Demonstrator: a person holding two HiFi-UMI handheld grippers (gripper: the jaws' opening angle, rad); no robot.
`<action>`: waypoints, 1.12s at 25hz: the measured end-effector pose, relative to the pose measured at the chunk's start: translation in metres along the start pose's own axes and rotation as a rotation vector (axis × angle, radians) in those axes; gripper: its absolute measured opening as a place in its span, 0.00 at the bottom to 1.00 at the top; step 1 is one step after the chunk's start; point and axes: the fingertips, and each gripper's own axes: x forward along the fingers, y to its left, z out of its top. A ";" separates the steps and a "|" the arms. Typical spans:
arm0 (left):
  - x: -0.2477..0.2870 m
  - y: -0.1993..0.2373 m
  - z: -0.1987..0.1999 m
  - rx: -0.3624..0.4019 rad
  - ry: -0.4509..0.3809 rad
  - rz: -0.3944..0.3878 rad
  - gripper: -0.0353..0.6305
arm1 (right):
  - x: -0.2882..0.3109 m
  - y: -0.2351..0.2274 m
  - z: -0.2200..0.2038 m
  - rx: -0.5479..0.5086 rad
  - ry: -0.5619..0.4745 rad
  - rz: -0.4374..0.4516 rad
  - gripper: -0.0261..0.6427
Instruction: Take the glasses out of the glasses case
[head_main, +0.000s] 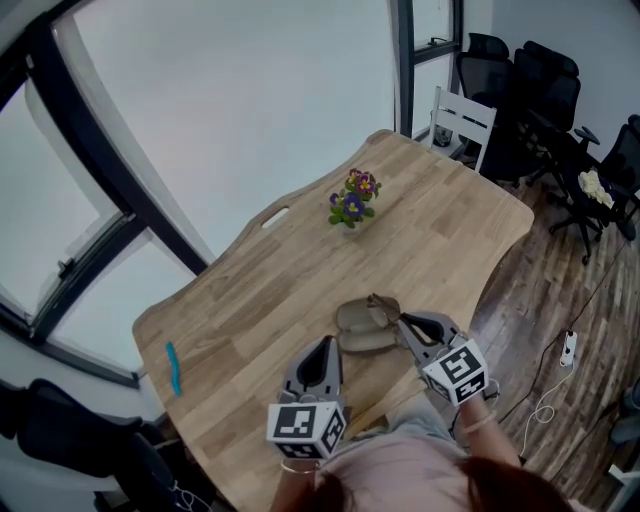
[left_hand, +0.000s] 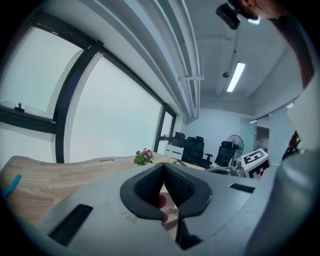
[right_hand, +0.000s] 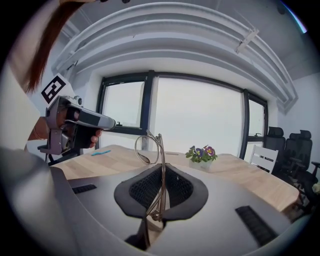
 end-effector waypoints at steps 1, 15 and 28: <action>-0.001 -0.001 0.001 0.003 -0.004 0.000 0.06 | -0.002 -0.001 0.003 0.009 -0.011 -0.004 0.06; -0.010 -0.004 0.016 0.026 -0.050 -0.011 0.06 | -0.030 0.000 0.030 0.085 -0.113 -0.043 0.06; -0.007 -0.017 0.032 0.088 -0.095 0.013 0.06 | -0.043 -0.005 0.050 0.101 -0.174 -0.041 0.06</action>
